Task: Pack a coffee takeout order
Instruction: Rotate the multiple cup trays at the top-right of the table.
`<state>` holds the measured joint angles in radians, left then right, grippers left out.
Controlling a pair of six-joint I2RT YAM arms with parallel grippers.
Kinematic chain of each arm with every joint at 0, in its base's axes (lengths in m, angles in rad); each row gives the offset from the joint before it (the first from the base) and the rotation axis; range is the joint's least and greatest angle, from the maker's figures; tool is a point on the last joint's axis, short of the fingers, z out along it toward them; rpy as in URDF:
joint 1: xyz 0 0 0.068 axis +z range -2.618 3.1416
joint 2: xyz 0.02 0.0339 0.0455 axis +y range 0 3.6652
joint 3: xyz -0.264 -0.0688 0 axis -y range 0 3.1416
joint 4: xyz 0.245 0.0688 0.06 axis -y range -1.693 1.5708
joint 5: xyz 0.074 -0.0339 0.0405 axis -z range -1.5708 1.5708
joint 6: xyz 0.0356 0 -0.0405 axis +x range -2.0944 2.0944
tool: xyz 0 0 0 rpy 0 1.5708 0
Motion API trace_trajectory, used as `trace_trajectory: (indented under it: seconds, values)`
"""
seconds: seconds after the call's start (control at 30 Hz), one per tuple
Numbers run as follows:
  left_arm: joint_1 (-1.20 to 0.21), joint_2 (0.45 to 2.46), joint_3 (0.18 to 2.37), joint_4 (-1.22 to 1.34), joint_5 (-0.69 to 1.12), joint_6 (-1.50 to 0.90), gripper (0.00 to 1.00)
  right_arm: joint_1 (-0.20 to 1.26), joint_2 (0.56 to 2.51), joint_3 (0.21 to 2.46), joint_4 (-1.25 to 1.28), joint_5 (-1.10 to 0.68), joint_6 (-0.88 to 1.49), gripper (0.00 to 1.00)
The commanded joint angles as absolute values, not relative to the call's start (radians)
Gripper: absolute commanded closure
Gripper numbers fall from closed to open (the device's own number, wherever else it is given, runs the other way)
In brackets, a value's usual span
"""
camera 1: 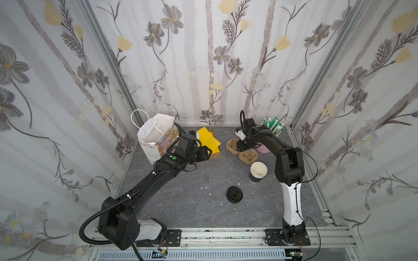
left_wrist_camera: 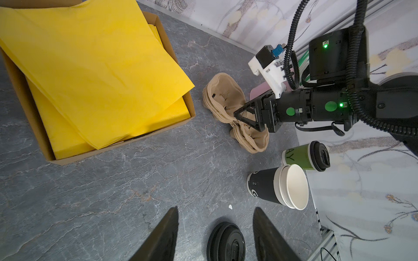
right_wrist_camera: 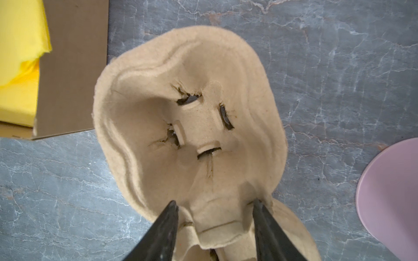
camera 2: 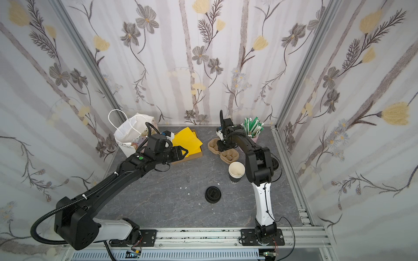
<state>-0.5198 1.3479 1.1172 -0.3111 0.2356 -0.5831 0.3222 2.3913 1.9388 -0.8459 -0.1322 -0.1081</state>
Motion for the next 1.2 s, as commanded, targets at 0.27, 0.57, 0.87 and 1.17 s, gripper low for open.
trace_trajectory:
  seconds: [0.27, 0.57, 0.87, 1.17]
  values:
    - [-0.520, 1.342, 1.111, -0.301, 0.224, -0.576, 0.45, 0.340, 2.391, 1.953, -0.853, -0.103, -0.254, 0.48]
    - [-0.518, 1.331, 1.104, -0.299, 0.216, -0.582, 0.45, 0.327, 2.406, 1.956, -0.894, -0.102, -0.314, 0.51]
    - [-0.520, 1.339, 1.112, -0.299, 0.216, -0.582, 0.45, 0.320, 2.414, 1.962, -0.897, -0.091, -0.325, 0.53]
    - [-0.520, 1.347, 1.115, -0.300, 0.218, -0.581, 0.45, 0.326, 2.418, 1.971, -0.892, -0.079, -0.327, 0.50]
